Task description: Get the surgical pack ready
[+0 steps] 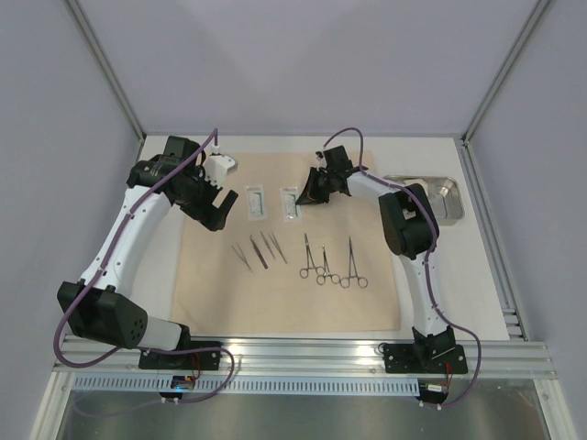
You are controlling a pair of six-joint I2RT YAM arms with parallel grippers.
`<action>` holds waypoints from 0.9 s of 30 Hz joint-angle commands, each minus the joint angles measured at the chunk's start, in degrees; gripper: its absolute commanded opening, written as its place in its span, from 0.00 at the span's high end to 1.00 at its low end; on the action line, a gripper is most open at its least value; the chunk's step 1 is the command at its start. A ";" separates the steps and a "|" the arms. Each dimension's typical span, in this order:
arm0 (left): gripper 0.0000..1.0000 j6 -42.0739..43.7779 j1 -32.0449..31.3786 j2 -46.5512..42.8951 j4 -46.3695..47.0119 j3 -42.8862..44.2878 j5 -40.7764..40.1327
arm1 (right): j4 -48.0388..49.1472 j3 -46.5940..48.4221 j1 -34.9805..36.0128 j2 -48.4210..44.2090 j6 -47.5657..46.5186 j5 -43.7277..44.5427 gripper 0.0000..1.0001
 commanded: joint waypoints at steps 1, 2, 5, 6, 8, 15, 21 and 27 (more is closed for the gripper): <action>0.00 -0.04 -0.10 -1.96 0.67 -0.03 1.03 | 2.65 -0.37 0.03 0.60 2.76 -1.76 1.00; 0.00 -0.04 -0.10 -2.05 0.67 0.06 1.03 | 3.36 -0.90 -0.32 -0.02 3.20 -2.12 0.99; 0.00 0.22 -0.10 -1.96 0.76 -0.03 0.95 | 6.87 -4.49 -1.38 -5.10 5.04 -3.52 1.00; 0.00 0.22 -0.10 -2.05 0.85 0.15 1.03 | 7.93 -5.56 -1.82 -6.42 5.48 -3.87 1.00; 0.00 0.22 -0.10 -1.96 0.85 0.15 1.03 | 11.18 -8.10 -3.13 -9.24 7.32 -3.88 1.00; 0.00 0.40 -0.10 -2.31 0.93 0.15 0.68 | 22.16 -22.68 -10.60 -22.23 14.09 -1.95 1.00; 0.00 0.40 -0.10 -2.49 0.93 0.24 0.95 | 31.82 -38.59 -22.20 -32.60 19.28 2.18 1.00; 0.00 0.31 -0.10 -2.14 0.85 0.41 1.38 | 32.20 -48.01 -33.54 -41.94 19.73 7.71 1.00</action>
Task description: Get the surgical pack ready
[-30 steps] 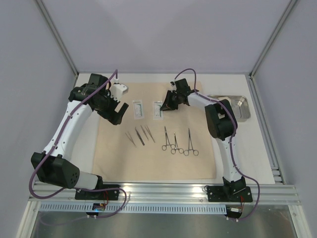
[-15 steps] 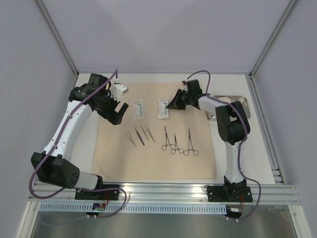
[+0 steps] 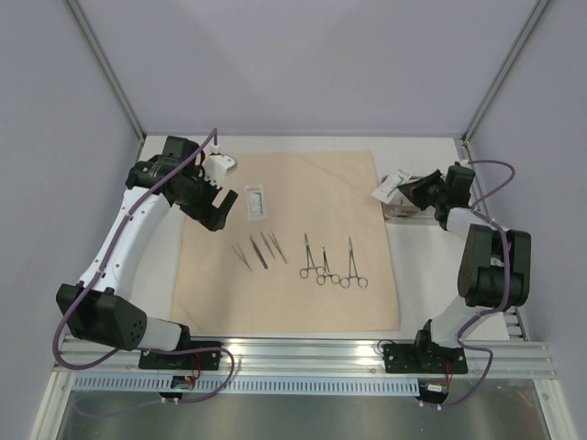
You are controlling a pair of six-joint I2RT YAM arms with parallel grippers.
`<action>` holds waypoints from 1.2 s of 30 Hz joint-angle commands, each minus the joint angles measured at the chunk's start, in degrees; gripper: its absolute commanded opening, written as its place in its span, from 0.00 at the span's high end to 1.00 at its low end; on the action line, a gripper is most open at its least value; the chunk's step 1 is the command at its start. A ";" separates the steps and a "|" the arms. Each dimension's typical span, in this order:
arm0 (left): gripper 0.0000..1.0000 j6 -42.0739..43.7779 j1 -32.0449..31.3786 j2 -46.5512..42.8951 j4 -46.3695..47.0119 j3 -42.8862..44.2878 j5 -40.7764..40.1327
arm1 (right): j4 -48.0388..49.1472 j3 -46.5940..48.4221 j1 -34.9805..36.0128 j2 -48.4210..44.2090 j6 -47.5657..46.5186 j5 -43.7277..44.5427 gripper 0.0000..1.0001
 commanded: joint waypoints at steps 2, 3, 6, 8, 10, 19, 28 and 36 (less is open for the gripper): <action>0.00 0.11 -0.10 -1.41 0.76 0.50 1.19 | 3.47 -4.08 -5.23 -7.54 1.74 5.19 0.99; 0.00 0.03 -0.10 -1.41 0.76 0.50 1.28 | 3.12 -4.71 -6.20 -8.43 1.65 6.85 1.00; 0.00 0.11 -0.10 -1.24 0.67 0.50 1.36 | 3.12 -7.34 -9.71 -11.07 1.65 8.97 1.00; 0.00 0.11 -0.10 -1.15 0.67 0.50 1.45 | 3.21 -7.96 -11.64 -11.42 1.82 9.06 1.00; 0.00 0.03 -0.10 -0.97 0.67 0.50 1.45 | 4.17 -8.40 -12.27 -10.99 2.79 8.71 1.00; 0.00 0.03 -0.10 -0.88 0.41 0.50 1.45 | 7.69 -8.76 -12.45 -9.14 5.52 13.98 0.99; 0.00 0.03 -0.10 -0.18 0.32 0.68 1.80 | -3.98 -6.39 -12.62 -13.44 -6.59 20.49 1.00; 0.00 0.20 -0.10 0.08 0.32 0.68 2.33 | -22.85 4.15 -13.68 -10.29 -30.20 19.17 0.99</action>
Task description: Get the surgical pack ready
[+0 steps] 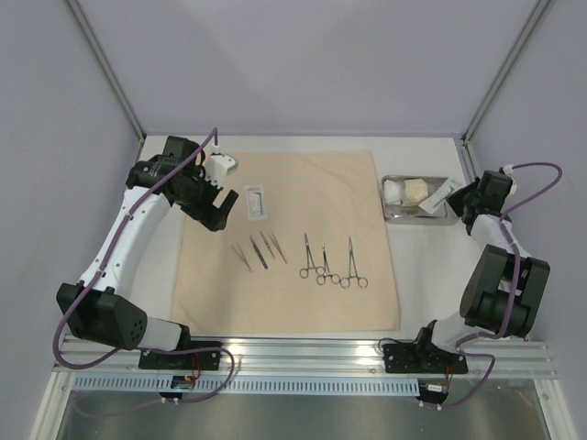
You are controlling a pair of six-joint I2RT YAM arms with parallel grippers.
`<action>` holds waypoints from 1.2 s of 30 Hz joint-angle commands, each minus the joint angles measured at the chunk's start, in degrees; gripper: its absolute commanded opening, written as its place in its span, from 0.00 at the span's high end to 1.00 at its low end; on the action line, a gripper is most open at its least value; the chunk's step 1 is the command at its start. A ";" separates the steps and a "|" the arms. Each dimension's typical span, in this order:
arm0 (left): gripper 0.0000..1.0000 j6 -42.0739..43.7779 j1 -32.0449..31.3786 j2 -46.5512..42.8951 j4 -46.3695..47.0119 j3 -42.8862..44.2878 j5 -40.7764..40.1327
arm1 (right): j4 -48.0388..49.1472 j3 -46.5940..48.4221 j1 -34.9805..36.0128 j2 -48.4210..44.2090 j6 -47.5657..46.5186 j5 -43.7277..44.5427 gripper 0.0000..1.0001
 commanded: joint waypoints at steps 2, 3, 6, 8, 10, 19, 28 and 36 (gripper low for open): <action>0.00 0.29 -0.10 -0.18 0.34 0.50 1.44 | -13.83 10.69 -0.67 3.34 -18.36 1.12 1.00; 0.00 0.46 -0.10 -0.18 0.34 0.59 1.52 | -18.11 12.88 -0.76 4.39 -21.95 1.03 0.99; 0.00 0.29 -0.10 -0.09 0.34 0.50 1.70 | -24.56 19.48 -0.67 8.97 -27.24 0.76 1.00; 0.00 0.29 -0.10 -0.09 0.25 0.50 1.79 | -26.06 22.30 -0.67 11.43 -28.66 1.46 1.00; 0.00 0.29 -0.10 -0.18 -0.01 0.59 1.79 | -27.21 23.36 -0.67 12.92 -29.89 2.69 1.00; 0.00 0.29 -0.10 0.17 -0.10 0.68 2.05 | -27.56 28.98 -0.06 16.18 -35.79 5.60 1.00; 0.00 0.55 -0.10 0.96 -0.10 0.85 1.96 | -29.58 34.26 -0.06 22.33 -43.26 2.62 1.00; 0.00 0.47 -0.10 1.40 -0.10 1.12 1.79 | -31.34 36.28 1.17 26.37 -45.63 2.17 0.99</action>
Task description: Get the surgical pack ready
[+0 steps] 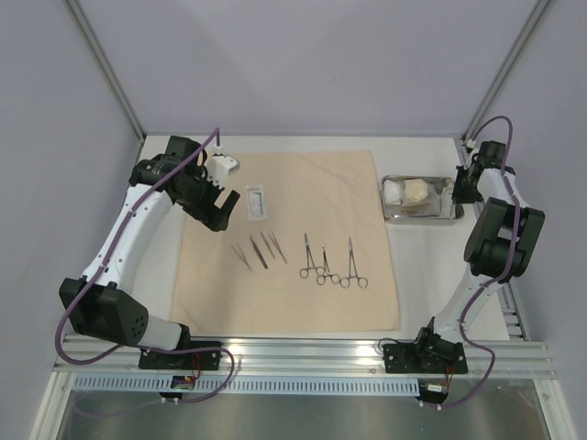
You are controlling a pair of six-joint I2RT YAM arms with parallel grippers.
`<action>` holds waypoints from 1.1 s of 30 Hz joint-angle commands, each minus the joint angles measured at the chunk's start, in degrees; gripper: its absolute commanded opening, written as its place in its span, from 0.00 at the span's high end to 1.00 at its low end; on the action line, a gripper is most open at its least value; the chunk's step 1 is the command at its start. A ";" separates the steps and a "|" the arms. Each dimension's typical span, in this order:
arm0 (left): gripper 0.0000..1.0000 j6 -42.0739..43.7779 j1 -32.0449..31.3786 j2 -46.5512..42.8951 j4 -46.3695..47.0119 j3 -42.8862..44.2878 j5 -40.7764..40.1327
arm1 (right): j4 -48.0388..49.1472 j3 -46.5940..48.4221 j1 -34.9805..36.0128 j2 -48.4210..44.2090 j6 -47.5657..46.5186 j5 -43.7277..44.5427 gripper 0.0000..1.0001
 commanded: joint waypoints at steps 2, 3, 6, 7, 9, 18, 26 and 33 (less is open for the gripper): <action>0.00 0.09 -0.10 0.61 -0.10 1.29 0.67 | -0.85 3.50 1.20 2.33 -3.21 -0.15 1.00; 0.00 0.09 -0.10 0.70 -0.19 1.29 0.67 | -0.94 3.76 1.37 2.78 -3.38 -0.06 0.99; 0.00 0.27 -0.10 0.79 -0.27 1.38 0.67 | -1.29 4.29 1.55 3.83 -4.35 0.20 1.00; 0.00 0.18 -0.10 0.88 -0.27 1.38 0.59 | -1.11 4.38 1.55 4.10 -4.79 0.20 1.00; 0.00 0.36 -0.10 0.97 -0.27 1.38 0.59 | -1.11 4.90 1.63 4.89 -4.88 1.08 0.99; 0.00 0.36 -0.10 1.85 -0.63 1.99 0.76 | -0.76 5.87 3.30 5.33 -5.41 4.25 0.68; 0.00 -0.17 -0.10 2.02 -0.01 2.26 -0.12 | -1.99 8.68 5.06 -1.16 -1.47 13.02 0.55; 0.09 -7.28 -1.49 8.43 0.78 8.58 1.01 | 1.34 3.95 8.83 -13.29 7.94 21.98 0.51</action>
